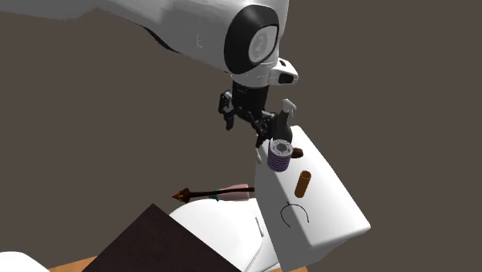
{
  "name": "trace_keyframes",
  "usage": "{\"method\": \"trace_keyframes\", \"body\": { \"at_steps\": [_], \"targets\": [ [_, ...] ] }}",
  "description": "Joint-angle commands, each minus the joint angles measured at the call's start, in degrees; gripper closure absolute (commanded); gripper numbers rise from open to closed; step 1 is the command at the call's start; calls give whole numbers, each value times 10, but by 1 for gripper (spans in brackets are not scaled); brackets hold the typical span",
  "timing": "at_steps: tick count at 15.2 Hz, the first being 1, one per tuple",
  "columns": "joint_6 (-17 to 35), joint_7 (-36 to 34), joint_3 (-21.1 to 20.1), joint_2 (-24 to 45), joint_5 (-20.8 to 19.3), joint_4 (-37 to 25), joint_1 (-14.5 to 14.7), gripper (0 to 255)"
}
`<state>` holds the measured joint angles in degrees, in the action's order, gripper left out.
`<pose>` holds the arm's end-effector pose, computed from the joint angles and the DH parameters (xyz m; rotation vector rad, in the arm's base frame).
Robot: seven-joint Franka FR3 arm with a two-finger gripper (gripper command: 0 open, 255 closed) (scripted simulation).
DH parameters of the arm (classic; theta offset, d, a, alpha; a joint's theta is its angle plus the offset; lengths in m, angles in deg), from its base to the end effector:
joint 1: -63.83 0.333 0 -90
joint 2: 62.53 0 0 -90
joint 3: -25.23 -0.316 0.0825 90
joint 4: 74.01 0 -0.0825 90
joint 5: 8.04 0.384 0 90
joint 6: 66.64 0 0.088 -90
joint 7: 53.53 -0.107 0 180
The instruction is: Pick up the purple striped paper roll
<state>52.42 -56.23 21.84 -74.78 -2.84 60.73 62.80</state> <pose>0.4628 0.0240 0.4105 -3.0762 0.0833 0.0965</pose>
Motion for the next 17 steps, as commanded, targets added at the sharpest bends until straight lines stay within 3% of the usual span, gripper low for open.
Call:
{"method": "trace_keyframes", "body": {
  "at_steps": [1, 9, 17],
  "targets": [
    [26, -11, -2, 49, -3, -26, -1, 0],
    [100, -48, 2, 226, -18, -138, -6, 0],
    [127, -80, 16, 402, -29, -297, -5, 0]
  ]
}}
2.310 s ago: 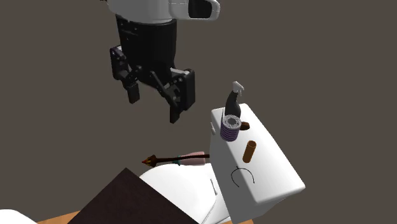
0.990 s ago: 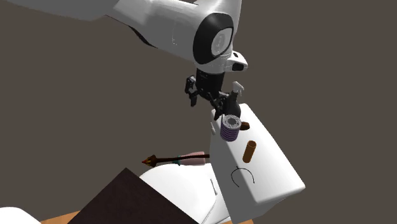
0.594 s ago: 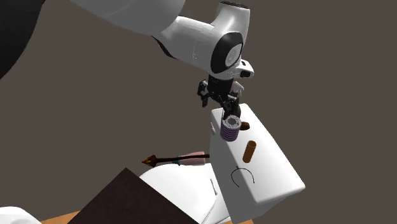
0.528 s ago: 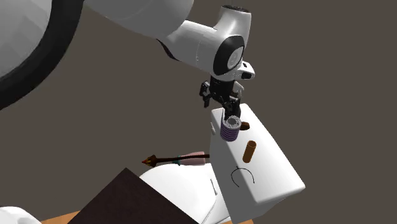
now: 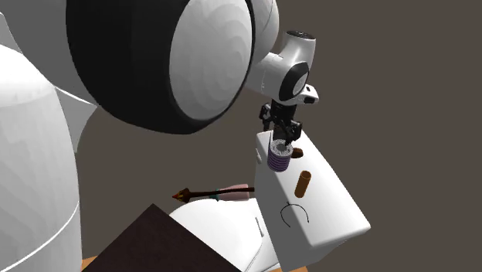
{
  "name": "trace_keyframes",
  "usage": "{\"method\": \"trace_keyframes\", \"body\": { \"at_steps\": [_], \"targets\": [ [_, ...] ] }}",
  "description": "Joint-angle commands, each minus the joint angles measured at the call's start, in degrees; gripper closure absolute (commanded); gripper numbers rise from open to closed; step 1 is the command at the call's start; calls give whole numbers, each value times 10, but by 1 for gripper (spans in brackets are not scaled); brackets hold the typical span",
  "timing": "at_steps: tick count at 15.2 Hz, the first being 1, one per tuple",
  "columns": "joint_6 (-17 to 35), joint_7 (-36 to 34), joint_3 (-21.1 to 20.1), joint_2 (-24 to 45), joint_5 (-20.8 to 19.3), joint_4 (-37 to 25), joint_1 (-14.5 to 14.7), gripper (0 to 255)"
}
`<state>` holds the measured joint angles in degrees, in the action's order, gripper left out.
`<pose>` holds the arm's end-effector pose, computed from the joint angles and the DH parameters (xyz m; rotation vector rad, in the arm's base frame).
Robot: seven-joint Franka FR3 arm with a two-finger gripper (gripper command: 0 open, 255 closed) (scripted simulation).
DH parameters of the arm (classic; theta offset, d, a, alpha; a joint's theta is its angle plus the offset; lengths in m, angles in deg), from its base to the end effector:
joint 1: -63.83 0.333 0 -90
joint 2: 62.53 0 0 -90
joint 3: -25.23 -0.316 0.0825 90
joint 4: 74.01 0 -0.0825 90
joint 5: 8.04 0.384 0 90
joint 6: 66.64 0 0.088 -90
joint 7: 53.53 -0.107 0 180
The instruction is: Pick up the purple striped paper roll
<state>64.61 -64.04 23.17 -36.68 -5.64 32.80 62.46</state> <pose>0.6357 0.0073 0.2729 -3.0811 0.3135 0.0448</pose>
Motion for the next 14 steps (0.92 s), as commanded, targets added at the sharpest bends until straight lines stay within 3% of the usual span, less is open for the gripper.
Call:
{"method": "trace_keyframes", "body": {
  "at_steps": [1, 6, 14],
  "targets": [
    [5, -5, 4, 44, -1, -41, -1, 0],
    [-8, -21, 14, 160, -2, -176, -3, 0],
    [25, -20, 14, 204, -2, -186, -3, 0]
  ]
}}
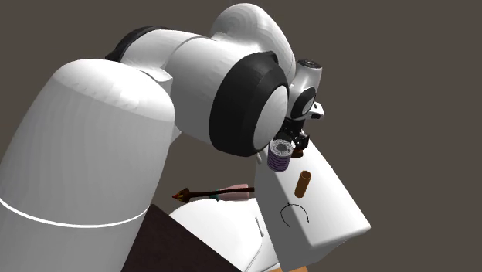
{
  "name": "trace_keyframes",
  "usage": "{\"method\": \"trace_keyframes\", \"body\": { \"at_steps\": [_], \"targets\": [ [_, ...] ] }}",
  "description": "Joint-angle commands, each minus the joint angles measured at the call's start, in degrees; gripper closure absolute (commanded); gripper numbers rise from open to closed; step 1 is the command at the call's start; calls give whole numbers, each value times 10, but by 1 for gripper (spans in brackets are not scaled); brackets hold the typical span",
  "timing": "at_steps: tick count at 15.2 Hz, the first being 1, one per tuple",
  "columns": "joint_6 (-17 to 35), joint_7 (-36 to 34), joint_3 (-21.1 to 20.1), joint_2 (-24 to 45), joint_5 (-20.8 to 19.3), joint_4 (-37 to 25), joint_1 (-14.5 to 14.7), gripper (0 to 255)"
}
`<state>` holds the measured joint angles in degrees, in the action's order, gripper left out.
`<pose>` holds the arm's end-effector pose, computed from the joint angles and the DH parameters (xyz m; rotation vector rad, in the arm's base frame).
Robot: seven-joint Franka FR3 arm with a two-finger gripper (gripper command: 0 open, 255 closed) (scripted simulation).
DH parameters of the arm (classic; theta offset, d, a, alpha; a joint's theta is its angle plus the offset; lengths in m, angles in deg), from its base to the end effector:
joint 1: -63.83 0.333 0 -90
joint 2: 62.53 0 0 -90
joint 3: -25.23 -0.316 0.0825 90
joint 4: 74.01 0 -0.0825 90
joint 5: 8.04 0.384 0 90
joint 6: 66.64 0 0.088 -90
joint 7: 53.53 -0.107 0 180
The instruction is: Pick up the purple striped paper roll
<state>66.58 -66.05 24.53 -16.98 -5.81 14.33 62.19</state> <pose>0.7039 -0.0121 0.1807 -3.0786 0.4109 0.0239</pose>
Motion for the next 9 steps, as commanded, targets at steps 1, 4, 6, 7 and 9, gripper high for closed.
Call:
{"method": "trace_keyframes", "body": {
  "at_steps": [1, 4, 6, 7, 9],
  "targets": [
    [6, 0, 0, 7, 0, -1, 0, 0],
    [6, 0, 0, 6, 0, 0, 0, 255],
    [6, 0, 0, 6, 0, 0, 0, 255],
    [6, 0, 0, 6, 0, 0, 0, 255],
    [6, 0, 0, 6, 0, 0, 0, 255]
  ]
}}
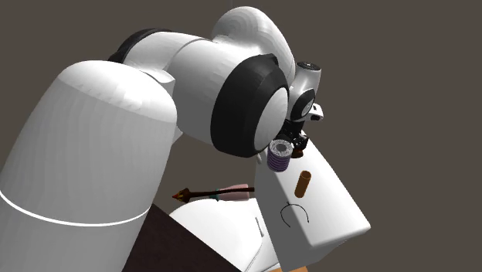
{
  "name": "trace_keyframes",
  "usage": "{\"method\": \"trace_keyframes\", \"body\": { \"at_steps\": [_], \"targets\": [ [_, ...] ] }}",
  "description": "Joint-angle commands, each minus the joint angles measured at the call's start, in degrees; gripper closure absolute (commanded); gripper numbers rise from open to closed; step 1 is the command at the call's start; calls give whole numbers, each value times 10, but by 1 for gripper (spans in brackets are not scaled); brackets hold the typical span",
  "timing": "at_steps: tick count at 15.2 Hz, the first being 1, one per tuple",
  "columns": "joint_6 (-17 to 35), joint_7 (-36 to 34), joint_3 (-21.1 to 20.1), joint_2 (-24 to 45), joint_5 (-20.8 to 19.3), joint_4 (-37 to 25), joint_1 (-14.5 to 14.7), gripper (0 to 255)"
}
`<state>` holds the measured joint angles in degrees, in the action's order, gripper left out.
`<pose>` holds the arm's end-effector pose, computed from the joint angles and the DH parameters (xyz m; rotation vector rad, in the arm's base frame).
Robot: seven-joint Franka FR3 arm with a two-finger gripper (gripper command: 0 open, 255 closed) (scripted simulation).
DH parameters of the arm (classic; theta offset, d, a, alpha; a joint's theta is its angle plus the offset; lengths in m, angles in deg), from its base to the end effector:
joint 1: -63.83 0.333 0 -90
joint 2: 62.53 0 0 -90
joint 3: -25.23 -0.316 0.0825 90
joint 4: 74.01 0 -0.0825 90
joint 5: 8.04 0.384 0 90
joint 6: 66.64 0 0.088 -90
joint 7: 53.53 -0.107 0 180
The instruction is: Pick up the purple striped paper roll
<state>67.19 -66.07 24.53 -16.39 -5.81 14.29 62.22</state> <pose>0.7037 -0.0118 0.1746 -3.0787 0.4112 0.0223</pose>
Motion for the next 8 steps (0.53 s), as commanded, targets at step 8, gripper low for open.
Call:
{"method": "trace_keyframes", "body": {
  "at_steps": [8],
  "targets": [
    [-22, -1, 0, -27, 0, 5, 0, 255]
  ]
}}
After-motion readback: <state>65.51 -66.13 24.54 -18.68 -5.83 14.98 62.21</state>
